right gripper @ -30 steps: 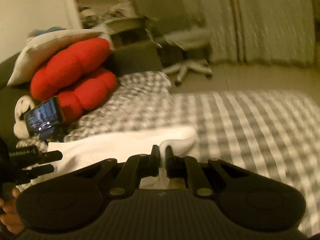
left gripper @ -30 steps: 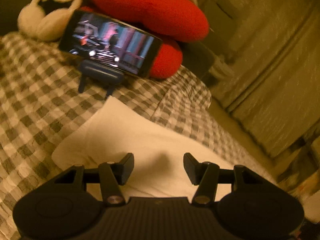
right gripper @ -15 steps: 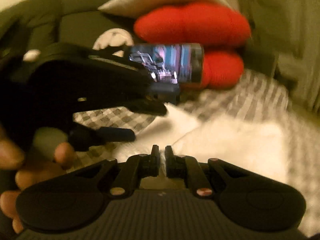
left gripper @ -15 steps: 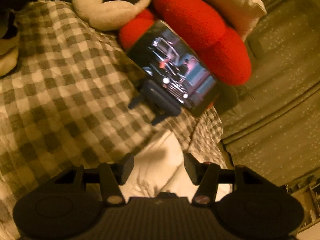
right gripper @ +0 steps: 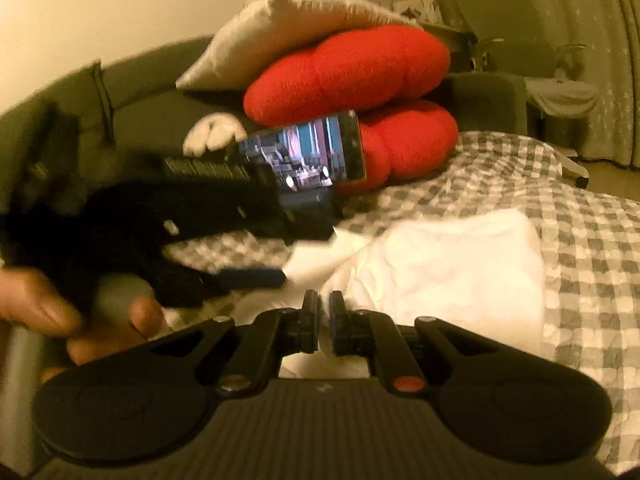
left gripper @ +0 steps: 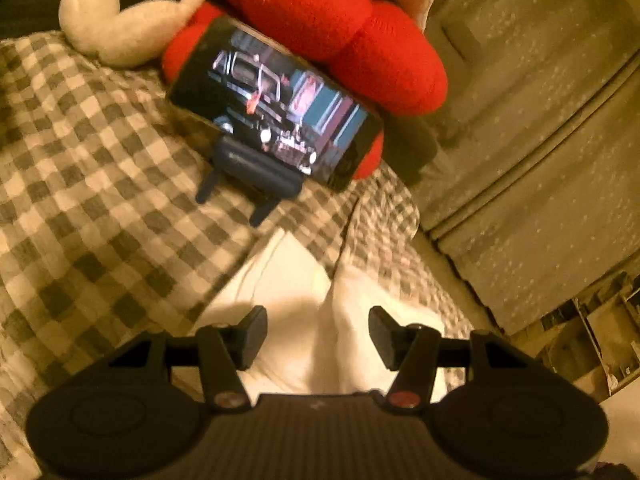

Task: Fold clothes

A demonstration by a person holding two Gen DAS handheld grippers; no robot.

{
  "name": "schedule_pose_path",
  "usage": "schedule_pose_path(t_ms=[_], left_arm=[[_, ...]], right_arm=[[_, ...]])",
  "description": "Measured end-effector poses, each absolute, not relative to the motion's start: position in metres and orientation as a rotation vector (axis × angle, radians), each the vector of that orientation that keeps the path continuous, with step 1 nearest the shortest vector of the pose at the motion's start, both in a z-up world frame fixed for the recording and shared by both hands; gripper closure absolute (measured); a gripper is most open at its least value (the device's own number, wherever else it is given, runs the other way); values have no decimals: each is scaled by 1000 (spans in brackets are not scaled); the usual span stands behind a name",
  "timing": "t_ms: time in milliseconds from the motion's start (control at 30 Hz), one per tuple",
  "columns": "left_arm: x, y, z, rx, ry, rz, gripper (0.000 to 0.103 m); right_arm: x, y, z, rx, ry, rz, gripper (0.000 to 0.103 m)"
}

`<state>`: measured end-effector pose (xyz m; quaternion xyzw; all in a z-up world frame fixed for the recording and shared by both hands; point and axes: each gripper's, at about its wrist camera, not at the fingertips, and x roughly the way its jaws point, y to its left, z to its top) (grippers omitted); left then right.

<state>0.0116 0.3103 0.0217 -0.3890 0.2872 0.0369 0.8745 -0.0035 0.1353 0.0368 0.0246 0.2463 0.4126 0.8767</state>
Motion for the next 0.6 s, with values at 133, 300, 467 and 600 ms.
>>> schedule_pose_path(t_ms=[133,300,467,600], left_arm=[[20,310,14,-852,618,18,48],[38,295,15,-781,630,-39,59],[52,295,15,-740,612,-57,97],[52,299,16,-720,578,-55,99]], right_arm=[[-8,130,45,59,493,876,95],[-7,125,44,84,513,887,95],[-8,123,46,94,519,905,95],[-6,128,47,112,526,915,95]])
